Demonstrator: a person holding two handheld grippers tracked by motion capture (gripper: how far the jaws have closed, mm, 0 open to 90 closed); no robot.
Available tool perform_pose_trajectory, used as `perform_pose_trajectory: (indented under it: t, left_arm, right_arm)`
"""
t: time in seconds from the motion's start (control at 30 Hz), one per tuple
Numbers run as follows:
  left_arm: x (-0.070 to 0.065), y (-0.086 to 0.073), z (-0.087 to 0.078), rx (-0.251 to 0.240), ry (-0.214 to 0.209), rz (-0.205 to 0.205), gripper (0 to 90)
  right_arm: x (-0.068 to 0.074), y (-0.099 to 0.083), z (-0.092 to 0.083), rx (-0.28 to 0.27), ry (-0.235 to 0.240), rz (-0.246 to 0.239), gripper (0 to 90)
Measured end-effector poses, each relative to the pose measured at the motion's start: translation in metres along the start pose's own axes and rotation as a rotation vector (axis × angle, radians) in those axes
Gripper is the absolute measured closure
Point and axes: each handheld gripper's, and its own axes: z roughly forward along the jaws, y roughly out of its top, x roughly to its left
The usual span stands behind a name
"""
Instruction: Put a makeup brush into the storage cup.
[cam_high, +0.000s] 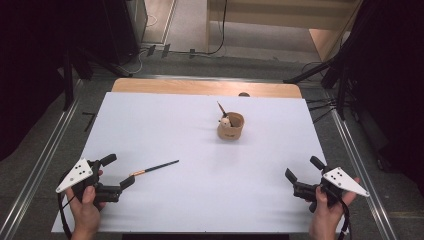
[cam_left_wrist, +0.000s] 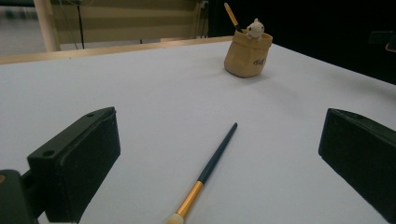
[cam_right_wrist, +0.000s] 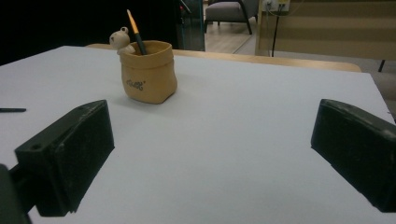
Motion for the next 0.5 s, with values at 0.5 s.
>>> perform_pose_trajectory:
  t: [0.5]
  left_arm:
    - [-0.006, 0.006, 0.017, 0.048, -0.01, 0.006, 0.0]
  right_arm:
    - [0.004, -0.002, 0.004, 0.062, -0.015, -0.035, 0.0]
